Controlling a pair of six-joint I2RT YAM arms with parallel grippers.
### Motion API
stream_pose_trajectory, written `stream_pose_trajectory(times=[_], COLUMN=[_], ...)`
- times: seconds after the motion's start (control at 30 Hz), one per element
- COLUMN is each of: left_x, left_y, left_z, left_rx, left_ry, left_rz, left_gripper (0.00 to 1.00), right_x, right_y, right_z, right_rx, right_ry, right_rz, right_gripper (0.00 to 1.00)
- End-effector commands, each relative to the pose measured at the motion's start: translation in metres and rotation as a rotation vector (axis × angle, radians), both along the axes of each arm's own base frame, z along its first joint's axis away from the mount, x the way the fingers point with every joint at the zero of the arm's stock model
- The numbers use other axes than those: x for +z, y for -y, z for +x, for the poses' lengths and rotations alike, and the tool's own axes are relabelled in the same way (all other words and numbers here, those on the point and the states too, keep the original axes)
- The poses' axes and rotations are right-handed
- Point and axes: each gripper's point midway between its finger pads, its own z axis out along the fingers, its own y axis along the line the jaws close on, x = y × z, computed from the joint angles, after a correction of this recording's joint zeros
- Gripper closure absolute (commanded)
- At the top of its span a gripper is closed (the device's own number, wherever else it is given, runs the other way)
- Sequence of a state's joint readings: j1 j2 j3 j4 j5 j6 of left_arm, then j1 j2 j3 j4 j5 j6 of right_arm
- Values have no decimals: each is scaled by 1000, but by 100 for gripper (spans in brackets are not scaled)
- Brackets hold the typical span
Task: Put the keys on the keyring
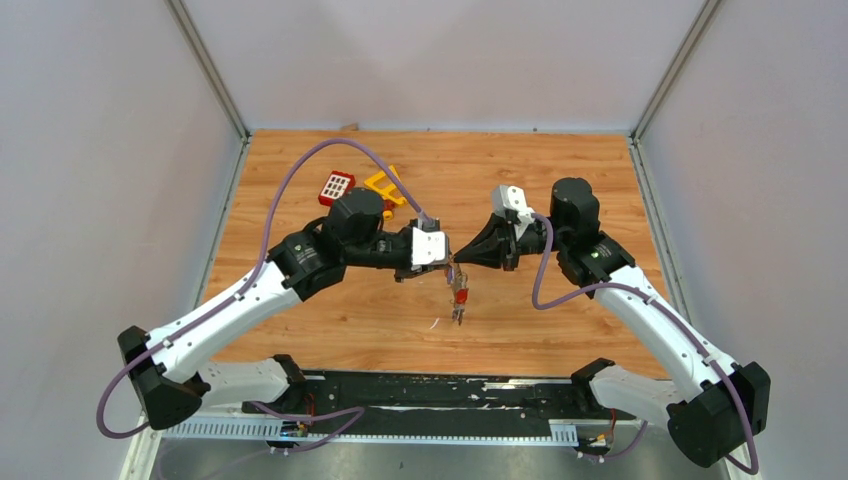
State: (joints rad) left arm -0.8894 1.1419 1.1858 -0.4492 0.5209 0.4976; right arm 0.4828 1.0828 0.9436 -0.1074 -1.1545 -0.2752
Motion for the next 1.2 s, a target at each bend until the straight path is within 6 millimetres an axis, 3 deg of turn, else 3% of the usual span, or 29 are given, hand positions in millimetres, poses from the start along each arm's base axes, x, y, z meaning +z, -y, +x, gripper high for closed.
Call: stream_pose_trajectory(times=[0.0, 0.27, 0.77, 1.03, 1.17], left_x=[6, 4, 2, 6, -4], left_y=[11, 17, 21, 14, 6], left_z=[4, 4, -2, 1, 4], left_rx=[-13, -28, -54, 3, 42], left_ry=[-6, -33, -85, -119, -173], left_rz=[-38, -42, -46, 1, 105], left_gripper=[65, 70, 100, 100, 100], right_x=[20, 21, 19, 11, 6], right_y=[2, 2, 2, 5, 6], right_z=[-7, -7, -4, 10, 20], right_rx=[32, 33, 15, -63, -119], right_ry=[80, 80, 82, 123, 142], right_rz=[45, 46, 42, 13, 5], right_gripper=[100, 100, 100, 98, 95])
